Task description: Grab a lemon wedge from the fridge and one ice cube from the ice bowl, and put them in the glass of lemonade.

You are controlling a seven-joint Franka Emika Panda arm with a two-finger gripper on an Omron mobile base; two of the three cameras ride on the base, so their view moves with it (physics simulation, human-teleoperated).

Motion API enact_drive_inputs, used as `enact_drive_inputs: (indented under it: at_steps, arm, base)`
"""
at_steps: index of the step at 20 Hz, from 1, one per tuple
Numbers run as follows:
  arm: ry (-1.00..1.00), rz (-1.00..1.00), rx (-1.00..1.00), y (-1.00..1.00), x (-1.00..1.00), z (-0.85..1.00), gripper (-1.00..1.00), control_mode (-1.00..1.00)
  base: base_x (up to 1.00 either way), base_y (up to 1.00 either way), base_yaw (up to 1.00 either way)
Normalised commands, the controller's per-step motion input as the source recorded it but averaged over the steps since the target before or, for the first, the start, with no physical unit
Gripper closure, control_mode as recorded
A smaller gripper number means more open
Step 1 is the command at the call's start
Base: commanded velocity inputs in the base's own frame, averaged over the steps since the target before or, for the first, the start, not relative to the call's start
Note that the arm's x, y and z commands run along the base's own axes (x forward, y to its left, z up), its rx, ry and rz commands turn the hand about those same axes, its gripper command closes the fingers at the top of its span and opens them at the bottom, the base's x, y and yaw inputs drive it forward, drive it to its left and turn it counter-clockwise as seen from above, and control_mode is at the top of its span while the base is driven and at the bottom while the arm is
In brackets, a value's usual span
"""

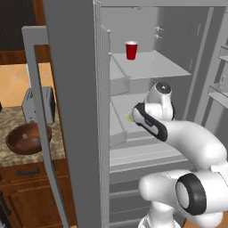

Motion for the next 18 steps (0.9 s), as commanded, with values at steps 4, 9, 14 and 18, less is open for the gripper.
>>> enact_drive_inputs:
  at_steps: [4, 9, 14, 18]
  arm:
    - [0.01, 0.06, 0.00, 0.00, 0.49, -0.27, -1.00, -1.00]
    - [0.04, 0.06, 0.00, 0.00, 0.56, -0.09, -1.00, -1.00]
    - [0.22, 0.01, -0.01, 0.00, 0.37, 0.00, -1.00, -1.00]
    - [0.14, 0.00, 0.00, 0.01, 0.42, -0.08, -1.00, -1.00]
  base:
    - [0.00, 0.00, 0.00]
    - [0.00, 0.00, 0.00]
    - [0.00, 0.00, 0.00]
    - [0.00, 0.00, 0.00]
